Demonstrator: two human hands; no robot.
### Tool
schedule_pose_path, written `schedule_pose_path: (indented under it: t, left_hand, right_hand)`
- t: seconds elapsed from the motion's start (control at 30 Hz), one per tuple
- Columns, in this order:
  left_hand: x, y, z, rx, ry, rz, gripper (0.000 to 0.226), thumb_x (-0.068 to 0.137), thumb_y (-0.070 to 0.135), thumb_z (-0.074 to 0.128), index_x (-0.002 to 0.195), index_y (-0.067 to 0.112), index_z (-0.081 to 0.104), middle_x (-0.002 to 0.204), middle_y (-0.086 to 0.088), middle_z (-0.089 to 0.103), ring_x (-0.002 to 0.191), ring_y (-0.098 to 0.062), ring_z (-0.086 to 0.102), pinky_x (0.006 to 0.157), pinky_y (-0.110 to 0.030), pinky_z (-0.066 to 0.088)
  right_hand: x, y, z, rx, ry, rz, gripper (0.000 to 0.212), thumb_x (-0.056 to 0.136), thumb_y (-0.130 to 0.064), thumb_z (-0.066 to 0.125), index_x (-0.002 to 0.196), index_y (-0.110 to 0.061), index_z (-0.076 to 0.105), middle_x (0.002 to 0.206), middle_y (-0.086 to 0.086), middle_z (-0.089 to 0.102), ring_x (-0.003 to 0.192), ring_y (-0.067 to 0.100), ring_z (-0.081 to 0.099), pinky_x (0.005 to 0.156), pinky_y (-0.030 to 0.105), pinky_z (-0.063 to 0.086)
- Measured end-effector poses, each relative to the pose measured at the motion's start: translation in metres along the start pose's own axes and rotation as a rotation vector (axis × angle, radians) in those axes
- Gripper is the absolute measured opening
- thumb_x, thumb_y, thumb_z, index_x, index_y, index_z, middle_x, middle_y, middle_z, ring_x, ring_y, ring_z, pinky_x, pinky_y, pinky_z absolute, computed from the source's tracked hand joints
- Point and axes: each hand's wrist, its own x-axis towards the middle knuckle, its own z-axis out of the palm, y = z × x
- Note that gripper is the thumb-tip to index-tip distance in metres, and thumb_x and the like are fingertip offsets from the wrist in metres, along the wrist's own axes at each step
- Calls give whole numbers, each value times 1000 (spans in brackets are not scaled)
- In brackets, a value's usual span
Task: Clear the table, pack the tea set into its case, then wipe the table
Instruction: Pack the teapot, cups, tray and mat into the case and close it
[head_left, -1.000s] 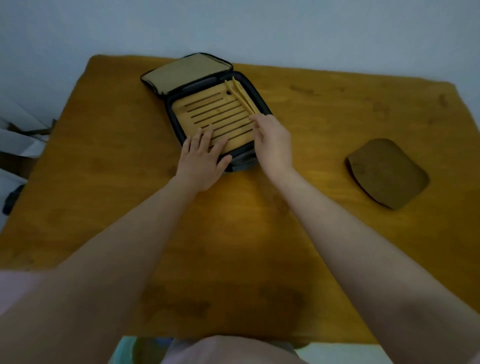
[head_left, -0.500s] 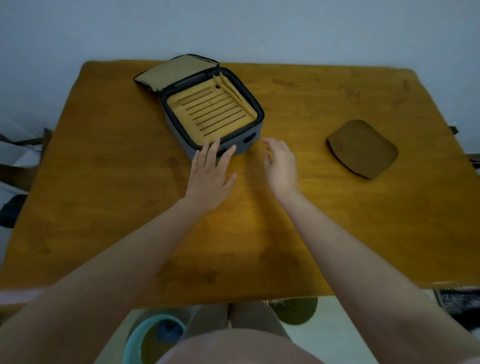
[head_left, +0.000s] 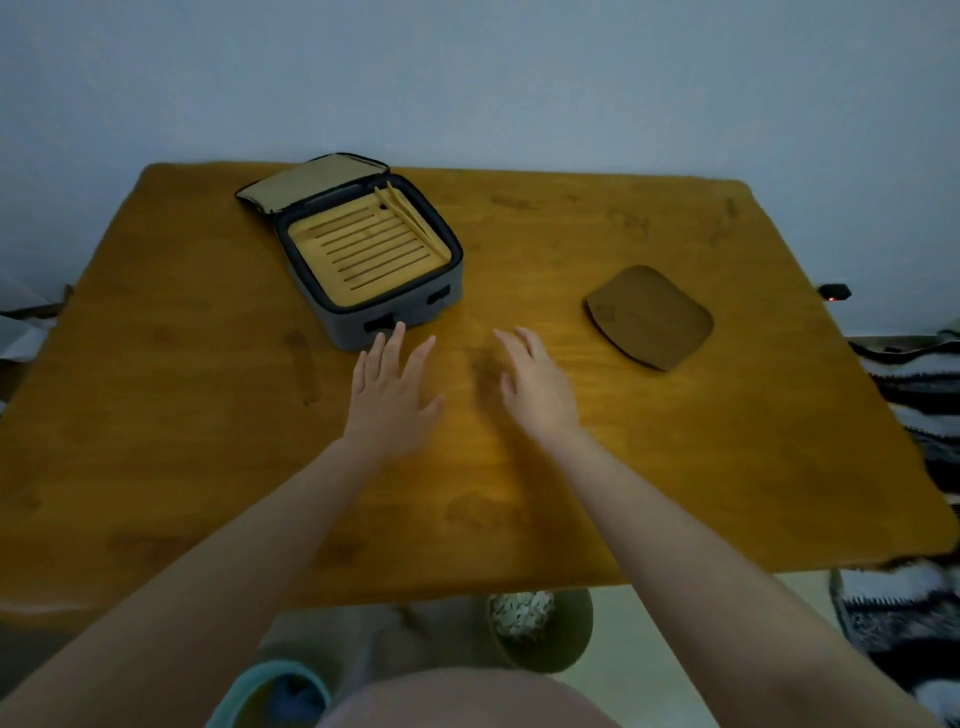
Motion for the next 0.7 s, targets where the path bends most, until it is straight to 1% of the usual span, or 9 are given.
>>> schedule_pose_path:
  t: [0.07,0.1,0.2,0.37,0.5,0.63,0.7]
  left_hand:
    - [-4,21,4,-39,-26,-58,70,96,50,43,153,35,5,161,-2,-13,148,-25,-14,119,-44,-6]
    - [-6,34,7,-50,-28,-74,70,96,50,43,153,35,5,161,-2,-13,148,-25,-13,119,-44,-6]
    - [-10,69,18,-55,-15,-76,71,96,49,45,153,35,5,161,-3,-13,148,-26,-12,118,-44,-6]
    - [-10,113,29,-84,-37,-76,75,95,41,51,153,35,4,161,-3,-14,148,-26,-13,118,-44,-6]
    - [-1,132,35,-78,-68,-47,77,95,39,52,153,35,2,161,-4,-15,148,-27,-12,119,-44,-3]
    - [14,154,38,-102,-121,-44,76,95,39,51,152,37,0,161,-3,-15,148,-25,-10,119,-43,-2]
    - [16,160,39,-128,-176,-54,76,96,38,50,152,38,0,161,-2,-15,149,-25,-8,118,-43,-1]
  right_hand:
    - [-8,15,-11,-19,-14,-22,58,93,-9,52,148,-21,36,153,9,33,119,27,54,89,37,50]
    - [-14,24,-16,-42,-17,-32,59,94,-10,52,149,-21,35,153,10,34,126,28,50,95,39,47]
    - [-24,49,-31,-120,-31,-56,59,94,-13,51,150,-20,33,152,11,36,134,28,41,105,41,38]
    - [-35,84,-47,-143,-65,-16,59,93,-16,52,150,-21,32,150,9,38,135,27,39,110,44,34]
    - [-33,103,-52,-164,-93,38,59,94,-20,52,150,-24,30,150,7,37,136,25,37,112,44,32]
    - [-25,123,-59,-186,-149,71,59,95,-22,52,150,-25,29,153,7,33,138,26,34,113,46,29]
    - [-23,130,-61,-197,-162,96,57,96,-22,52,149,-26,32,155,7,31,139,27,33,115,46,27]
